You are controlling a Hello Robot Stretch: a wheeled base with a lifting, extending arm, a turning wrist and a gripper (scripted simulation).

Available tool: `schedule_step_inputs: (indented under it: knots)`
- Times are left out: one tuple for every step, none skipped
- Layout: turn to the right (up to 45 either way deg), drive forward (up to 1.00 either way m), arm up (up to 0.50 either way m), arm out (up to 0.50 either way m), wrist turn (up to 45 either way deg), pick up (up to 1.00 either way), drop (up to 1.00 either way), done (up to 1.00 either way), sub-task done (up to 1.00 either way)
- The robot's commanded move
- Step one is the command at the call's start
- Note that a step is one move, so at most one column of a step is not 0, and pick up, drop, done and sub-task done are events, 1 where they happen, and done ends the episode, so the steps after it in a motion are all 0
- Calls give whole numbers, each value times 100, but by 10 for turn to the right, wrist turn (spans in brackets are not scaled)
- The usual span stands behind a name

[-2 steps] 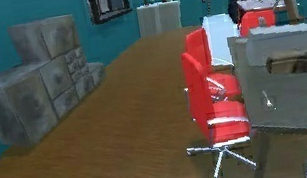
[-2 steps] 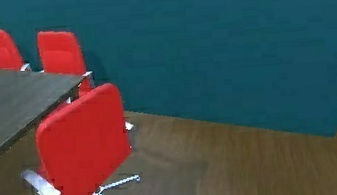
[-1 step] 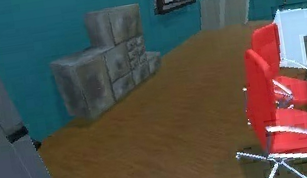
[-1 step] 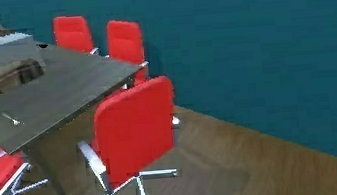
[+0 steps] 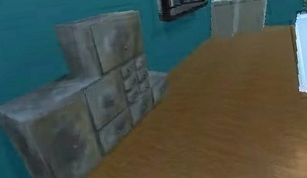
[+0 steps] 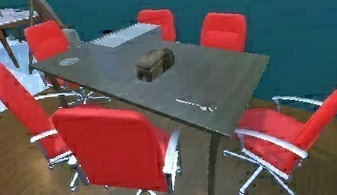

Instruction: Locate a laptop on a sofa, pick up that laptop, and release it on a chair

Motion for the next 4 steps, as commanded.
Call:
schedule_step_inputs:
  knots:
    - [-90, 0, 0, 0, 0, 0, 0, 0, 0]
    - [0, 30, 0, 0, 0, 0, 0, 0, 0]
    - [450, 0, 0, 0, 0, 0, 0, 0, 0]
    - [0, 100, 0, 0, 0, 0, 0, 0, 0]
